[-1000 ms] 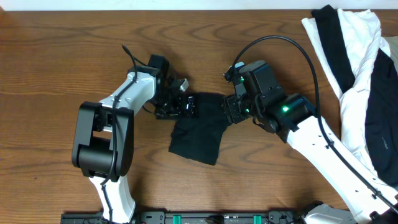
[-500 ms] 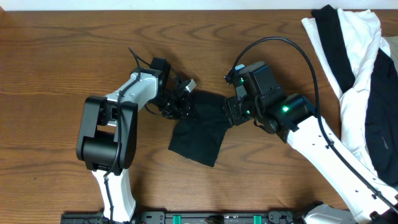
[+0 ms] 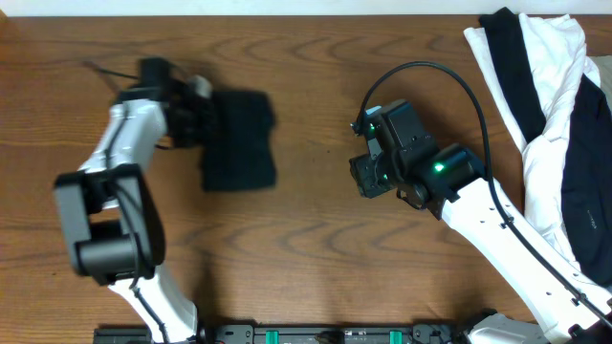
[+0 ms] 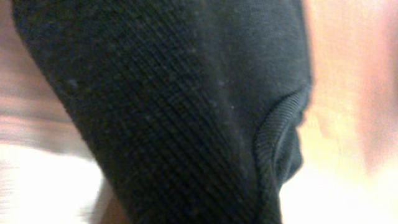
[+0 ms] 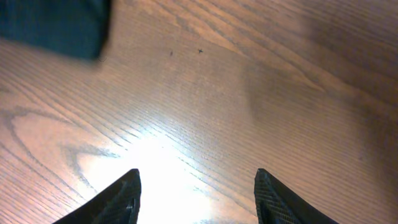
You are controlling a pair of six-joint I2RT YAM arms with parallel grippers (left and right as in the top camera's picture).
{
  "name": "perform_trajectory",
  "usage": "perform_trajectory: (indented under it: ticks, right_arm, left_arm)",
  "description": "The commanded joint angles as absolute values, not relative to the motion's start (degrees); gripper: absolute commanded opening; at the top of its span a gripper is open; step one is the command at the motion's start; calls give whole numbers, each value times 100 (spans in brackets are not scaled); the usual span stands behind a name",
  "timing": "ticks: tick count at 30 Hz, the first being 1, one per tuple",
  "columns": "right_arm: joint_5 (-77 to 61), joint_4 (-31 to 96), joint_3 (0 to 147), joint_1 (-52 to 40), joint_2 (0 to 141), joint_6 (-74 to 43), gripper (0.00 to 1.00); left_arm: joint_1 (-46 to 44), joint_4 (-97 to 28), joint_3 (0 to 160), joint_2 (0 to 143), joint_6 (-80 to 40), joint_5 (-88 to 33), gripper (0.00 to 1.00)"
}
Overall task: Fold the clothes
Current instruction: 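Carry the black bundle to the table's left side with the left gripper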
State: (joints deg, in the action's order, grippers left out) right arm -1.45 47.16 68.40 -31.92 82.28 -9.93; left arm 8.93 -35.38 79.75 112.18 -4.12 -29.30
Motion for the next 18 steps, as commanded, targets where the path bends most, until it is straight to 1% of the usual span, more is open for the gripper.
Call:
perform_trajectory:
  ticks: [1, 6, 11, 14, 15, 16, 17, 18]
  right_arm:
    - [-43, 4783, 6838, -3114, 8250, -913, 56]
    - [-43, 4866, 6838, -3114, 8250, -913, 56]
    - [-43, 4871, 6838, -3114, 8250, -915, 56]
    - [-43, 4869, 6838, -3114, 8250, -913, 56]
    - [-43, 4864, 6838, -3114, 8250, -915, 56]
    - [-43, 4864, 6838, -3114, 8250, -915, 56]
    - [-43, 4864, 6838, -3114, 8250, -915, 56]
    - [-43, 4864, 6838, -3114, 8250, -915, 56]
  left_arm:
    - [1577, -3275, 8125, 10973, -1404, -2274, 6]
    - [2421, -2982, 8123, 11006, -1643, -2064, 6]
    - [3068, -2923, 8123, 11006, -1643, -1717, 6]
    - [3393, -2928, 8123, 11008, -1643, -1706, 6]
    - [3496, -2947, 8123, 11008, -1664, -1708, 13]
    - [3570, -2978, 8123, 11008, -1743, -1710, 71]
    - [3647, -3044, 8123, 11008, -1883, -1743, 98]
    - [3684, -3100, 8123, 11008, -1964, -1802, 98]
